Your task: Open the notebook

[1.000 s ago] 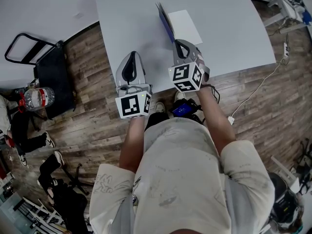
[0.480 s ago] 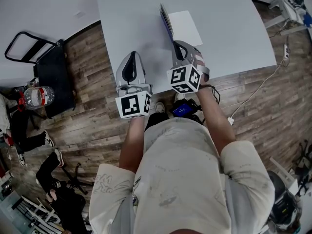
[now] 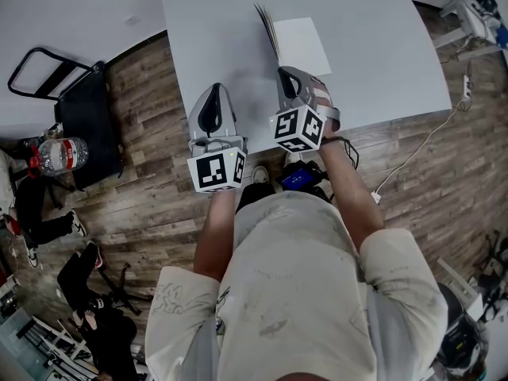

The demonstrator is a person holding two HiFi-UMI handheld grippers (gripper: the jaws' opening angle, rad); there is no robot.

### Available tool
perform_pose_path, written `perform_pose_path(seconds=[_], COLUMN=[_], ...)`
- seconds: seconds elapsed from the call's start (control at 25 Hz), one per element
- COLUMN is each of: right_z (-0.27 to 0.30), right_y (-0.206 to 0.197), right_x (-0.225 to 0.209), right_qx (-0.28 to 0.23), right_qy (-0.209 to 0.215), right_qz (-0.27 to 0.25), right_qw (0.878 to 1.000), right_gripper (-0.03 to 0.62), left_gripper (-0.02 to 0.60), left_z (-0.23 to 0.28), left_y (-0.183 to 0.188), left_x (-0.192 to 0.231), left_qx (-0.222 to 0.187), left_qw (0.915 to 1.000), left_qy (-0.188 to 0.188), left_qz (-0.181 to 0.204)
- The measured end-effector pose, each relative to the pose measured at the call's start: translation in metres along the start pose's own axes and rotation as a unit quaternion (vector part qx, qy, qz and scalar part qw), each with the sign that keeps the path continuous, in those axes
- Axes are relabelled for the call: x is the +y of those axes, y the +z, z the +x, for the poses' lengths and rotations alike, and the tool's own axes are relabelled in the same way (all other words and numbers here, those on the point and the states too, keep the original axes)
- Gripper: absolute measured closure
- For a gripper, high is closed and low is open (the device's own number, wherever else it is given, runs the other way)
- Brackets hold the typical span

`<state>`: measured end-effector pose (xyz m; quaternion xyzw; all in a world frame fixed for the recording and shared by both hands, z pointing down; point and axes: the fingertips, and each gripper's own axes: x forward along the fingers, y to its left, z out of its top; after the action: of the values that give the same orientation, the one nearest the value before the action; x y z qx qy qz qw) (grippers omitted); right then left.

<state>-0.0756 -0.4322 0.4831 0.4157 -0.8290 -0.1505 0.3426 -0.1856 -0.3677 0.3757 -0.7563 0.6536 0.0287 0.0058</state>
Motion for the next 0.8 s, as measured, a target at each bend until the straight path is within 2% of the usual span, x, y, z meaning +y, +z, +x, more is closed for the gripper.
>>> perform_pose_path(seconds=[0.24,0.8], right_z=[0.003,0.011], right_y=[0.011,0.019], right_x=[0.023,0.032], right_qx=[-0.003,-0.012], right_qy=[0.01,0.03], right_qz=[-0.017,-0.038], right_qw=[1.0,0.999], right_gripper=[0.589,0.589], left_gripper=[0.565,0.565], left_z=[-0.013,-0.012], left_y=[-0.004,-0.009], left_x=[0.015,0.027], left_qx=[-0.002,0.008], left_qw=[1.0,0.9997], left_qy=[0.005,0.023], left_qz=[-0.001,0.009])
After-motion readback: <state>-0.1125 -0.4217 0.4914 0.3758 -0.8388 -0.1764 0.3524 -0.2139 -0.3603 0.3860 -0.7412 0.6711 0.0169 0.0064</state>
